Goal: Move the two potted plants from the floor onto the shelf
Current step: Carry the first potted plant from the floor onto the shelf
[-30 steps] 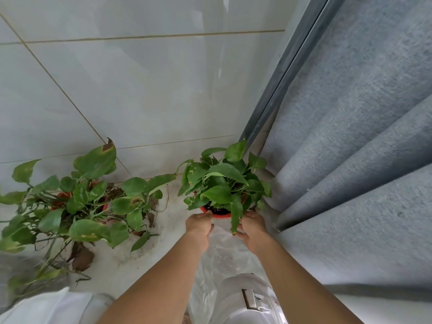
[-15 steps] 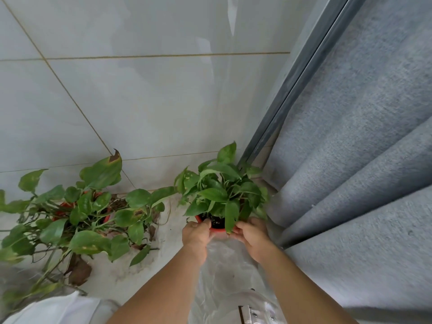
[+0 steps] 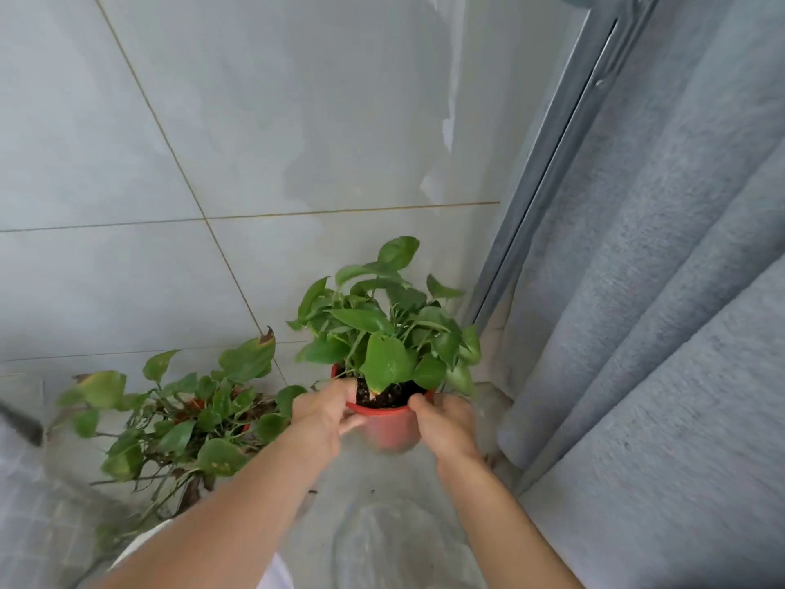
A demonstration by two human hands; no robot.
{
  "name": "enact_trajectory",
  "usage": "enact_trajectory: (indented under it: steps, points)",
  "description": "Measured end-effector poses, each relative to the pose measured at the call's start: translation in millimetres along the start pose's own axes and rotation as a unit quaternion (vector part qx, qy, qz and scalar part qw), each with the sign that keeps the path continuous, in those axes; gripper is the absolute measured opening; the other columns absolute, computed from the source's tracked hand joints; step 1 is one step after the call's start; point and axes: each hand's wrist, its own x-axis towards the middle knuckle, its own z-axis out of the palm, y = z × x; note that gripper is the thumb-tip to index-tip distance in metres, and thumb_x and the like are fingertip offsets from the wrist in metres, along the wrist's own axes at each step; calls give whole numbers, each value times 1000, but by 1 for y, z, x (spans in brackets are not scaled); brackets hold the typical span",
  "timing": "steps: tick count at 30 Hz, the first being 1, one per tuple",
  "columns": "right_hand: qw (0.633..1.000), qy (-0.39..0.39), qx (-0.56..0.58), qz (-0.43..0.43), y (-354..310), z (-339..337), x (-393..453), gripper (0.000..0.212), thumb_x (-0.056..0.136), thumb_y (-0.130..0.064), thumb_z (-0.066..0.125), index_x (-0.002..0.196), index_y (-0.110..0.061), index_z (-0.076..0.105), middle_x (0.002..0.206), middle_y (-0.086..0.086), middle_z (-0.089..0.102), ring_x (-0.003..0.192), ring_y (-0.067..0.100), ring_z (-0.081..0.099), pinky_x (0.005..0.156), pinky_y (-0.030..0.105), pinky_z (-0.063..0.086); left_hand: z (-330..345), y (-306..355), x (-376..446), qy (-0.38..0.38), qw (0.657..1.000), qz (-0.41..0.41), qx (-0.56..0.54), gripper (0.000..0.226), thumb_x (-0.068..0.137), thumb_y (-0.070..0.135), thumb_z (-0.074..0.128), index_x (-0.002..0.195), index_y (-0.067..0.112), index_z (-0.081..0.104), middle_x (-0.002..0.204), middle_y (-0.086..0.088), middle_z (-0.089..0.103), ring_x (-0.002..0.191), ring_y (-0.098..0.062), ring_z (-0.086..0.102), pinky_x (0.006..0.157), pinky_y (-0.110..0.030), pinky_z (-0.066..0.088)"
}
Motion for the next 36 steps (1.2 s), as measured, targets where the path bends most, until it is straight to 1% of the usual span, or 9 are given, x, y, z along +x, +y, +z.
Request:
enact_trajectory:
  steps: [7,11,15,20,26,30,32,34,36]
  points:
    - [996,5,80,-41,-86,0,-43,25,81,-15,66,61,-16,51,56,-7,54,43,-1,47,40,10,36,-17,84,-62,-15,1000,20,-5,14,75,-11,63,85,-3,66,78,-17,65,68,-31,70,37,-22,53]
    - [994,-30,92,-49,-158,-18,-81,24,83,-13,66,64,-18,52,60,-8,58,57,7,53,54,19,40,-25,143,-118,-15,1000,11,-23,14,76,-10,61,88,-3,65,79,-16,64,64,-28,69,37,-22,53]
    - [979,-86,157,-97,-248,-42,-126,9,76,-7,59,70,-12,57,59,-11,60,55,3,53,48,5,39,-36,214,-186,-14,999,11,-44,10,80,-10,59,83,-2,64,86,-18,68,64,-27,72,43,-26,57]
    - [964,-131,184,-140,-351,-67,-179,24,81,5,51,86,-8,70,77,-9,74,71,-3,65,60,2,45,-46,291,-267,-12,998,18,-67,12,77,-7,62,89,-3,65,88,-19,69,70,-29,71,43,-27,57]
    - [965,-126,194,-125,-437,-90,-225,8,77,-14,54,71,-16,59,73,-14,67,75,0,58,70,19,39,-57,372,-351,-1,997,20,-74,8,73,-10,59,75,-3,62,71,-16,62,64,-29,68,37,-25,54]
    - [984,-90,144,-55,-477,-100,-240,14,100,-20,47,96,-21,60,110,-8,63,113,15,55,78,21,38,-69,423,-405,-19,998,17,-65,11,72,-10,58,79,-3,62,69,-14,57,58,-29,67,36,-24,53]
    - [986,-112,117,38,-493,-100,-247,30,104,-38,37,123,-21,54,134,-1,54,127,24,47,97,34,40,-74,447,-427,-26,998,16,-64,14,72,-9,57,82,-2,62,69,-14,56,54,-29,67,35,-23,52]
    - [959,-178,177,129,-517,-99,-256,59,101,-58,30,145,-20,39,147,6,46,133,32,43,113,51,30,-77,469,-449,-36,997,20,-67,12,72,-10,56,80,-1,60,68,-13,56,52,-29,67,34,-22,51]
    - [910,-240,285,181,-541,-97,-262,66,99,-62,27,148,-18,34,147,12,48,131,35,47,113,56,30,-79,489,-472,-48,996,30,-72,9,72,-10,56,74,-1,59,64,-12,56,46,-27,67,33,-22,50]
